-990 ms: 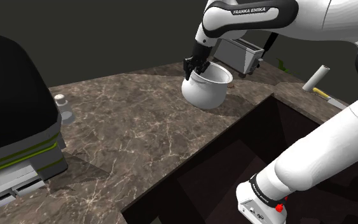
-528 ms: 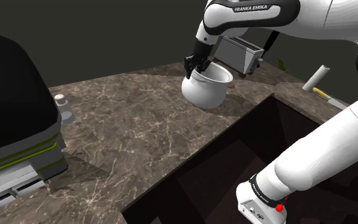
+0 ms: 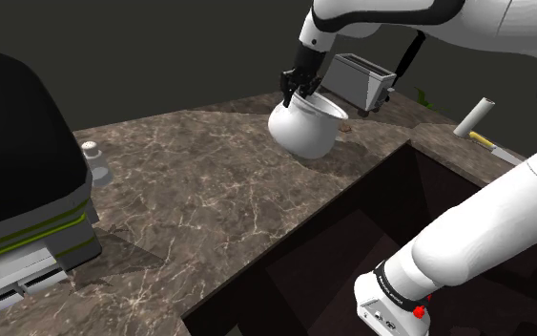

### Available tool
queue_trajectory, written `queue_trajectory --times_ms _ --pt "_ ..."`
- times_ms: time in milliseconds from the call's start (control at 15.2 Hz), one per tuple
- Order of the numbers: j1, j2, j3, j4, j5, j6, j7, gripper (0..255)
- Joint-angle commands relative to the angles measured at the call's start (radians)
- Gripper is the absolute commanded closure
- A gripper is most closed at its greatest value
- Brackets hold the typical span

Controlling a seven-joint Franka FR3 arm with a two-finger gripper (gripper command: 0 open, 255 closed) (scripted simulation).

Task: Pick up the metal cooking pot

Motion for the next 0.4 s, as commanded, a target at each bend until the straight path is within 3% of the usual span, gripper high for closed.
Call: queue_trajectory --times_ms 0,330 --pt "0.001 -0.002 0.001 0.032 -0.001 -0.027 0.004 255" --pt "0.001 -0.002 0.001 0.074 -0.002 -0.07 0.007 255"
